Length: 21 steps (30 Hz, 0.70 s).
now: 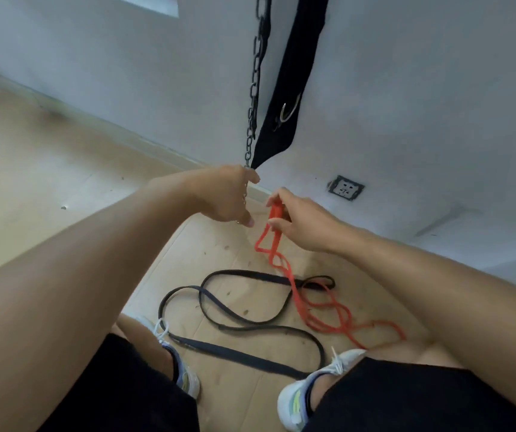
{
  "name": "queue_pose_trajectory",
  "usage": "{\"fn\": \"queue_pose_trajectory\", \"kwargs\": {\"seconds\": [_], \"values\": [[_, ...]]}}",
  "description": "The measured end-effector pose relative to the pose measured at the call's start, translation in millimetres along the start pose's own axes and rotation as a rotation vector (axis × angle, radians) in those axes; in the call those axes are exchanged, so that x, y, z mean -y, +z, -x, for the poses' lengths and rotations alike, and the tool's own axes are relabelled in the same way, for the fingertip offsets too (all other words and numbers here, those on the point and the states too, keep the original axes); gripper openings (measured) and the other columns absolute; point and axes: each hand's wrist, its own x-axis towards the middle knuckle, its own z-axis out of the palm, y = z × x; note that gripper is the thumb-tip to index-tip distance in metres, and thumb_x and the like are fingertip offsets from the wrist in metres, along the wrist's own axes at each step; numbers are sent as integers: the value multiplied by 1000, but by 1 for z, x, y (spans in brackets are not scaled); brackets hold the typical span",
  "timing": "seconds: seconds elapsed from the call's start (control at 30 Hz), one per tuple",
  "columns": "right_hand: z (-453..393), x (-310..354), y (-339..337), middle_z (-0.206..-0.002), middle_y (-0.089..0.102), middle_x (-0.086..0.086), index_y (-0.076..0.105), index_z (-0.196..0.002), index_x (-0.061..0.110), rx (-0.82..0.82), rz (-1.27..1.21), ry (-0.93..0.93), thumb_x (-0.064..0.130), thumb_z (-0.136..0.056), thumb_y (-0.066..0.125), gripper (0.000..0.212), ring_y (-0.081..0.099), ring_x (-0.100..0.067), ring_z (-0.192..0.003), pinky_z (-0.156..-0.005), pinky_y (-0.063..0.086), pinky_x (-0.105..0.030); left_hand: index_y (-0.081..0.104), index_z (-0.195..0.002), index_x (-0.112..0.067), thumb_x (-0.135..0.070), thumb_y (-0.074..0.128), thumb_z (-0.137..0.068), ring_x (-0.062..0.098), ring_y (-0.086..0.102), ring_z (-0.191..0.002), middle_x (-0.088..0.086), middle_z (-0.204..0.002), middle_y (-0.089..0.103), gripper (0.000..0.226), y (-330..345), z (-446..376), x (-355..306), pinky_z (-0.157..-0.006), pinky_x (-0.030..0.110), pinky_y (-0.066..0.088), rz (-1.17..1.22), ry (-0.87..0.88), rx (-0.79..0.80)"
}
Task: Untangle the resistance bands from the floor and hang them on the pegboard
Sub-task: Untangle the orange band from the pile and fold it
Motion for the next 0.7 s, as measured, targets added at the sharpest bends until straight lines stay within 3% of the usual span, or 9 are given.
{"fn": "queue_pose_trajectory", "kwargs": {"seconds": [0.13,0.27,0.33,0.43,0.5,0.6,0.7], "values": [[33,29,-60,-91,76,9,41,-126,38,-33,-44,-126,22,-103,56,31,71,-11,-86,-81,60,-43,25,-158,-26,-40,82,-81,26,45,-138,3,-153,47,96,8,0,-12,-110,34,38,82,136,-79],[57,45,-82,-94,74,5,43,-125,36,-195,-140,-262,24,-102,61,31,71,-11,-84,-76,58,-38,31,-143,-45,-36,87,-76,-2,48,-116,-32,-123,53,87,16,5,-31,-96,14,39,330,356,-177],[62,44,-82,-98,74,6,39,-128,39,-245,-3,-306,36,-102,58,33,69,-13,-83,-76,57,-40,42,-115,-54,-32,87,-77,-18,50,-102,-41,-104,56,62,20,9,-40,-86,2,39,398,381,-248],[66,40,-81,-103,70,8,38,-133,38,-315,170,-427,49,-99,49,37,64,-14,-84,-75,57,-40,47,-84,-48,-30,80,-81,-20,55,-84,-25,-87,58,37,26,9,-47,-68,0,40,407,383,-323],[64,32,-81,-104,67,9,42,-136,36,-377,192,-473,50,-98,51,42,62,-12,-85,-74,57,-39,50,-81,-46,-32,74,-85,-17,59,-80,-25,-82,61,27,28,8,-49,-67,4,44,399,349,-352],[57,17,-80,-96,61,14,47,-138,36,-469,155,-414,55,-93,61,50,55,-7,-83,-74,57,-38,59,-78,-40,-34,68,-92,0,67,-72,-15,-76,70,18,30,4,-47,-68,23,54,366,289,-385],[53,7,-78,-106,59,19,43,-144,41,-391,-121,-243,68,-82,68,72,60,-3,-97,-84,56,-29,70,-84,-29,-29,69,-94,3,71,-70,-8,-75,75,10,27,-2,-44,-75,35,61,440,246,-439]]}}
